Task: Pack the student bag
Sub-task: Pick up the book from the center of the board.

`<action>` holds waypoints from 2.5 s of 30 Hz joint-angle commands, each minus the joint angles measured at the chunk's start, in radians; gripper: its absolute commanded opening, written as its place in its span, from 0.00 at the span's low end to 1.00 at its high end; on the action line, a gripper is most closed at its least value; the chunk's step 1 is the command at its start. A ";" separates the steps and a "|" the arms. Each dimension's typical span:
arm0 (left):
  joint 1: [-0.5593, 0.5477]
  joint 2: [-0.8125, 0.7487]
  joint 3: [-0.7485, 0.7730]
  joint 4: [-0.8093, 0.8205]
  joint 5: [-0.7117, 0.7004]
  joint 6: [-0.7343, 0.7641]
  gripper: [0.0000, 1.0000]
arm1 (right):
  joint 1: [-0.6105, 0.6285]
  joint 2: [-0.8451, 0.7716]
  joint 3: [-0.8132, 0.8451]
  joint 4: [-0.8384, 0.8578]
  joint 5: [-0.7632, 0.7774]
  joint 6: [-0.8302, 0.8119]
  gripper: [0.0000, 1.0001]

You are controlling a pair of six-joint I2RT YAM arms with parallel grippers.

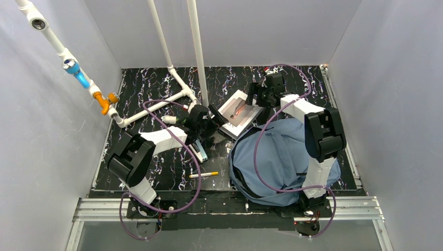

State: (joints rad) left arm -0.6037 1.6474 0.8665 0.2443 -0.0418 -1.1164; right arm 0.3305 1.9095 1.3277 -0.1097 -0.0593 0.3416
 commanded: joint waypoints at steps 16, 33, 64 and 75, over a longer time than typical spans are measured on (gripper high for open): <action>-0.039 0.107 -0.132 0.396 -0.151 -0.122 0.98 | -0.058 0.163 -0.031 -0.059 -0.150 0.128 0.94; -0.131 0.223 -0.223 0.915 -0.473 -0.142 0.87 | -0.052 0.142 -0.042 -0.051 -0.171 0.149 0.93; -0.143 0.104 -0.215 0.874 -0.375 -0.276 0.00 | 0.116 -0.164 -0.015 -0.240 0.097 -0.198 0.98; -0.100 0.015 -0.129 0.590 -0.241 -0.393 0.00 | 0.460 -0.437 -0.333 0.162 0.356 -0.684 0.98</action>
State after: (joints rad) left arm -0.7204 1.7439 0.6903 0.9463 -0.3405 -1.4685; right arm 0.7563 1.5249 1.0443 -0.1017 0.1864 -0.1421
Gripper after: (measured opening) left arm 0.009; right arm 0.983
